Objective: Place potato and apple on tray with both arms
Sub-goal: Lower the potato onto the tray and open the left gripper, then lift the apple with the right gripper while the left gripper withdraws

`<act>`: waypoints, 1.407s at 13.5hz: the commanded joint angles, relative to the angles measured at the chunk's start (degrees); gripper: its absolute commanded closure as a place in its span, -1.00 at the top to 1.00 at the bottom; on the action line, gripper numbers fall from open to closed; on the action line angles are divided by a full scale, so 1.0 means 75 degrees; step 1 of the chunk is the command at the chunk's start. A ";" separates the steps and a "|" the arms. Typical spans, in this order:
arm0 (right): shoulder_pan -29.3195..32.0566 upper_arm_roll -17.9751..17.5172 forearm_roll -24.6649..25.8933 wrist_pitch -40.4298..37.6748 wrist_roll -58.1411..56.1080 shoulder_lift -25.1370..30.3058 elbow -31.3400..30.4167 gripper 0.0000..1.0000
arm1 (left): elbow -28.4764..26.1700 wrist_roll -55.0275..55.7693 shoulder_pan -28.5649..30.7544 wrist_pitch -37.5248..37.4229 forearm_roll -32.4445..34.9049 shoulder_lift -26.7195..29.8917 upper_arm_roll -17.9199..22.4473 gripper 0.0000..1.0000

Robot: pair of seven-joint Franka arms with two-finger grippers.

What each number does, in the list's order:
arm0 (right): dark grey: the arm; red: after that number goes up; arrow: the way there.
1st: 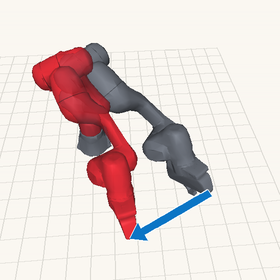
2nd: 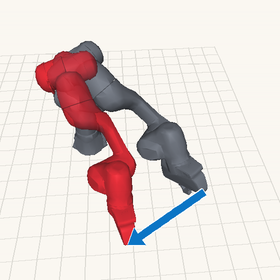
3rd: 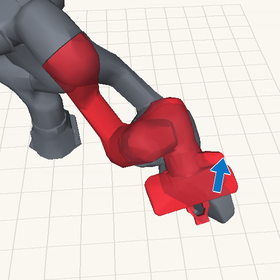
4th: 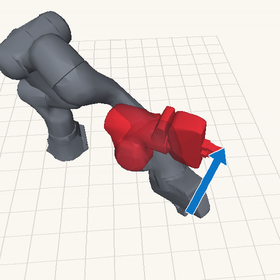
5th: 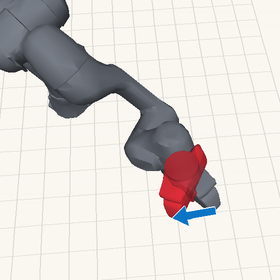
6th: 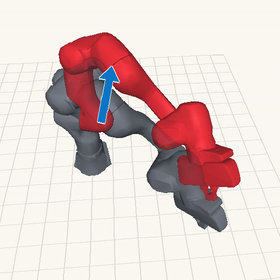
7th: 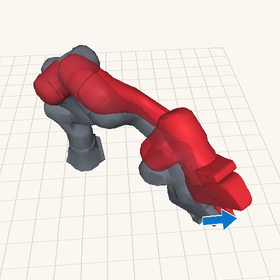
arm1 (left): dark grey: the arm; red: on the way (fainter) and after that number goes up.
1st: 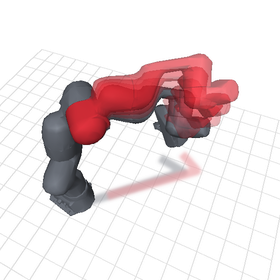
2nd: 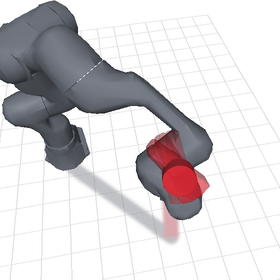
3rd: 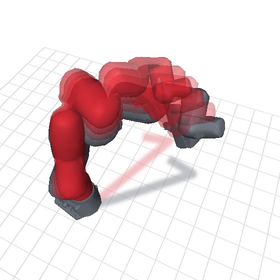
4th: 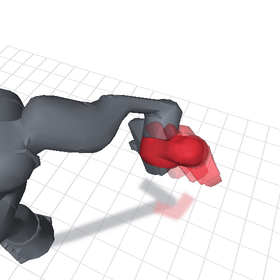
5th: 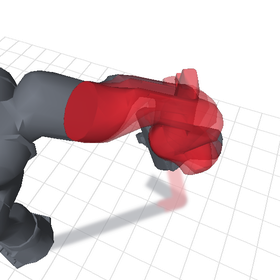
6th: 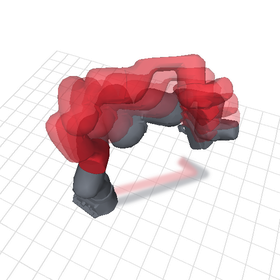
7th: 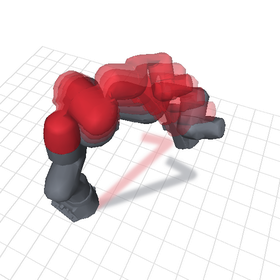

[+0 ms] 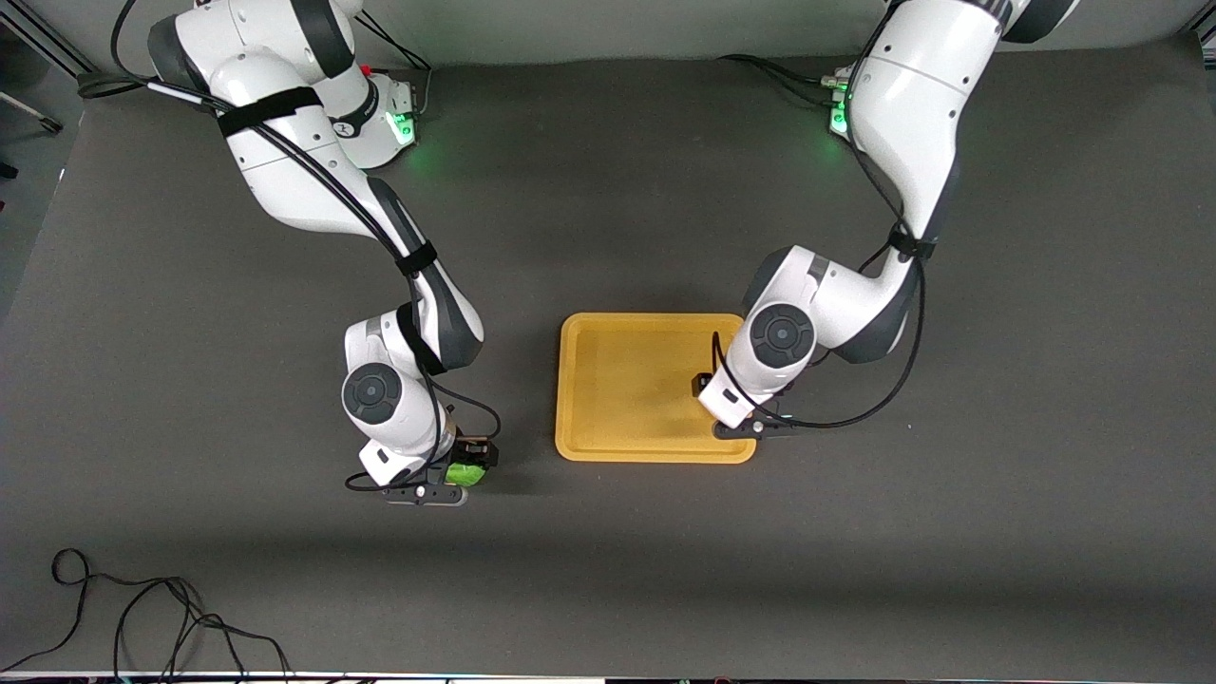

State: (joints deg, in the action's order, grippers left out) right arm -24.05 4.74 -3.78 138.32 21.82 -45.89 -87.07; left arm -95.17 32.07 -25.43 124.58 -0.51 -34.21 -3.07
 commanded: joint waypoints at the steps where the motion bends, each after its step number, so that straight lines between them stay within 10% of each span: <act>1: -0.0028 0.0047 -0.0058 -0.1022 -0.0027 0.0561 0.0485 -0.36 | -0.0143 -0.0255 0.0496 -0.1032 0.0116 0.1206 0.0034 1.00; 9: -0.0588 0.0036 -0.0058 -0.5444 0.1082 0.1360 0.3274 -0.36 | -0.1687 -0.2572 0.2415 -0.1646 0.0385 0.4137 0.0151 1.00; 19: -0.3109 0.0036 -0.0035 -0.4149 0.4614 -0.0500 0.4390 -0.35 | -0.1397 -0.4487 0.3625 -0.2209 0.0198 0.4632 0.0210 0.99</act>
State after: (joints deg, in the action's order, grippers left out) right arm -47.36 4.26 -3.86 104.49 55.60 -44.19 -57.73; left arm -105.68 -0.28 1.58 108.17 1.38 -0.27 -1.31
